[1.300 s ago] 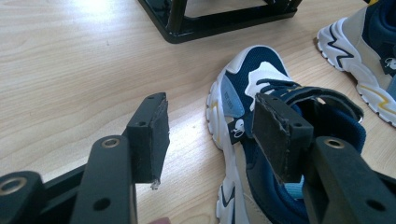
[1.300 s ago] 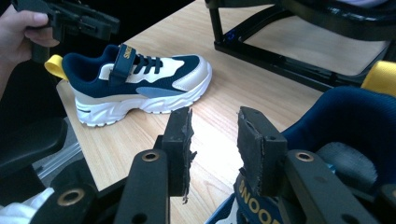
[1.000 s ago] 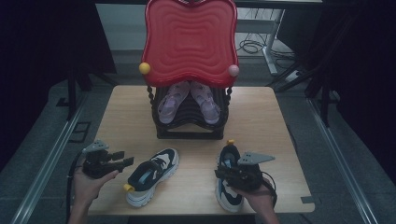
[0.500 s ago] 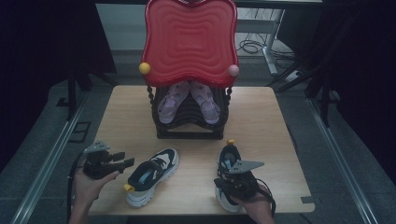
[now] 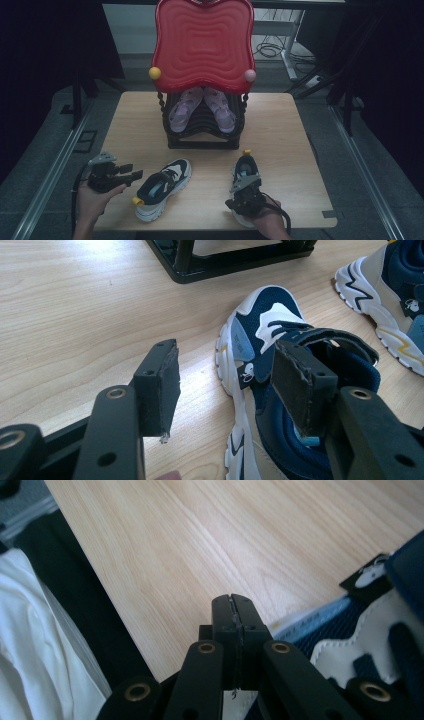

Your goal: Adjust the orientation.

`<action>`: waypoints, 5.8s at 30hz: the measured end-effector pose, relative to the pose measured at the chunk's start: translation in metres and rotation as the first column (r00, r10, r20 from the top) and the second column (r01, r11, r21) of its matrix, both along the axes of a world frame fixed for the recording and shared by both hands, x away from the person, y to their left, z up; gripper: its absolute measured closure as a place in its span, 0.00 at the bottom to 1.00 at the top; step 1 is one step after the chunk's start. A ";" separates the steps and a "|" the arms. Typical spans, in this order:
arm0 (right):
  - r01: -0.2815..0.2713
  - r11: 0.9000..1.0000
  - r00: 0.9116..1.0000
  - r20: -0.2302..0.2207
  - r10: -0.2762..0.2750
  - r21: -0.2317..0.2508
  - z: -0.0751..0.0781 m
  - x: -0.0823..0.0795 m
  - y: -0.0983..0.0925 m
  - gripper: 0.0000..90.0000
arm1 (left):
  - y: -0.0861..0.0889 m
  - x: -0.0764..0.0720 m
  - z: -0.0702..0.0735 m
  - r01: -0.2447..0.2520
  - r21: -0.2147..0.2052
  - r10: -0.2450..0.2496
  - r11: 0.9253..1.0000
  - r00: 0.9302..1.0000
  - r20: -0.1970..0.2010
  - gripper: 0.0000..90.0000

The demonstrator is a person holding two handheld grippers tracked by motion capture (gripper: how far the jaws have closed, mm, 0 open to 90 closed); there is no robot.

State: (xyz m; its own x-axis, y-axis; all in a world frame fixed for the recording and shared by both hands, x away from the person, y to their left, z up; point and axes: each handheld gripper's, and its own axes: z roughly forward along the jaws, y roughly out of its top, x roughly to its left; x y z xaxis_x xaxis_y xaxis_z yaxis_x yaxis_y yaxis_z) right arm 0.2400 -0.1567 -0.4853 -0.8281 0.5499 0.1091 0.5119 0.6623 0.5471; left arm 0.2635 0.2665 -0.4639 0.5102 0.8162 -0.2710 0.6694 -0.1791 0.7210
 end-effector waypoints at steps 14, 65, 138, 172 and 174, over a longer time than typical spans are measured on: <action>0.031 0.999 0.999 0.007 -0.031 -0.025 -0.002 -0.004 -0.009 1.00 | -0.002 0.001 -0.002 0.003 0.006 -0.003 1.000 1.000 -0.011 0.50; 0.240 0.971 0.970 0.019 -0.240 0.007 0.004 0.004 -0.107 1.00 | -0.004 0.003 -0.006 0.003 0.008 -0.003 1.000 1.000 -0.024 0.50; 0.255 0.963 0.962 0.076 -0.262 0.093 0.052 0.046 -0.115 1.00 | -0.005 0.003 -0.007 0.006 0.021 -0.005 1.000 1.000 -0.028 0.50; 0.144 0.989 0.988 -0.049 -0.146 -0.043 0.040 0.124 -0.015 1.00 | -0.001 0.003 -0.007 0.002 0.014 -0.002 1.000 1.000 -0.029 0.50; 0.128 0.990 0.990 -0.054 -0.131 -0.063 0.038 0.122 -0.013 1.00 | -0.002 0.003 -0.007 0.004 0.016 -0.003 1.000 1.000 -0.029 0.50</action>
State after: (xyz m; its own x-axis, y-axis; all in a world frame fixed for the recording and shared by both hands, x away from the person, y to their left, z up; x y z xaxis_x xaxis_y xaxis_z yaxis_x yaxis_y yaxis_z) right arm 0.3616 -0.1701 -0.4474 -0.7427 0.6590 0.1187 0.6251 0.6188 0.4759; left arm 0.2666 0.2647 -0.4708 0.5054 0.8186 -0.2728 0.6891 -0.1927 0.6985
